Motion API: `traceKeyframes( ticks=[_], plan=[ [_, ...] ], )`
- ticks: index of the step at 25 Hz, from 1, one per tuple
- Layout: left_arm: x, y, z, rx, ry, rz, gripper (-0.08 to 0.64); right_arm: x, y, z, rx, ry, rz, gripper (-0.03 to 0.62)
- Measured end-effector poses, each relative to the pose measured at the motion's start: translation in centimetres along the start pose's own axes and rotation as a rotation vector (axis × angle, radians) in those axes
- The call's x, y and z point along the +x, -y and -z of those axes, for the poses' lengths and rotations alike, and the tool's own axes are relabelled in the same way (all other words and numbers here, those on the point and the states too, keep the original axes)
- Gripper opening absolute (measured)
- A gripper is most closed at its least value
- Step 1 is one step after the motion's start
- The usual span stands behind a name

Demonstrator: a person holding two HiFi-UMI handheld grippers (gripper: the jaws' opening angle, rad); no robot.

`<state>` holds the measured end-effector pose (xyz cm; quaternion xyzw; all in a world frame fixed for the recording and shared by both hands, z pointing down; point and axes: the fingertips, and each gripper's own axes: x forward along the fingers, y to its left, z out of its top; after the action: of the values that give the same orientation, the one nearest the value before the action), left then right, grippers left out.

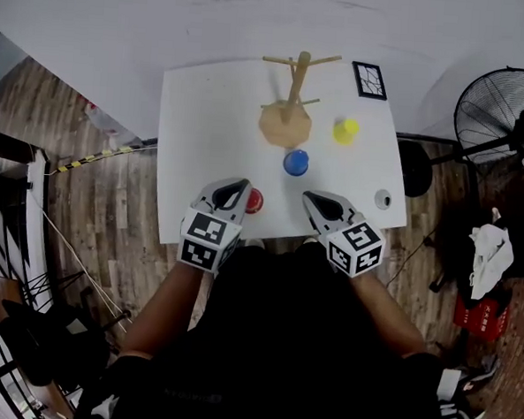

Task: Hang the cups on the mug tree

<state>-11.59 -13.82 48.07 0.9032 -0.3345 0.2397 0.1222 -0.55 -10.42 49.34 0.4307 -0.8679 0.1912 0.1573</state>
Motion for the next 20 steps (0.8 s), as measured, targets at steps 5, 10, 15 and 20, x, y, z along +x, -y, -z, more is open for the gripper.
traceKeyframes(
  ticks=[5, 10, 15, 20],
  plan=[
    [1.5, -0.5, 0.1, -0.017, -0.024, -0.057, 0.015, 1.1, 2.2, -0.6, -0.014, -0.031, -0.049, 0.007],
    [3.0, -0.5, 2.1, -0.027, -0.085, -0.115, 0.018, 1.5, 4.3, -1.5, -0.043, -0.052, -0.108, 0.006],
    [3.6, -0.8, 5.3, -0.056, -0.171, -0.171, 0.102, 1.9, 4.7, -1.0, -0.054, -0.077, -0.168, 0.006],
    [4.7, -0.4, 8.0, -0.099, -0.254, -0.19, 0.157, 1.9, 5.3, -0.6, -0.055, -0.087, -0.202, 0.006]
  ],
)
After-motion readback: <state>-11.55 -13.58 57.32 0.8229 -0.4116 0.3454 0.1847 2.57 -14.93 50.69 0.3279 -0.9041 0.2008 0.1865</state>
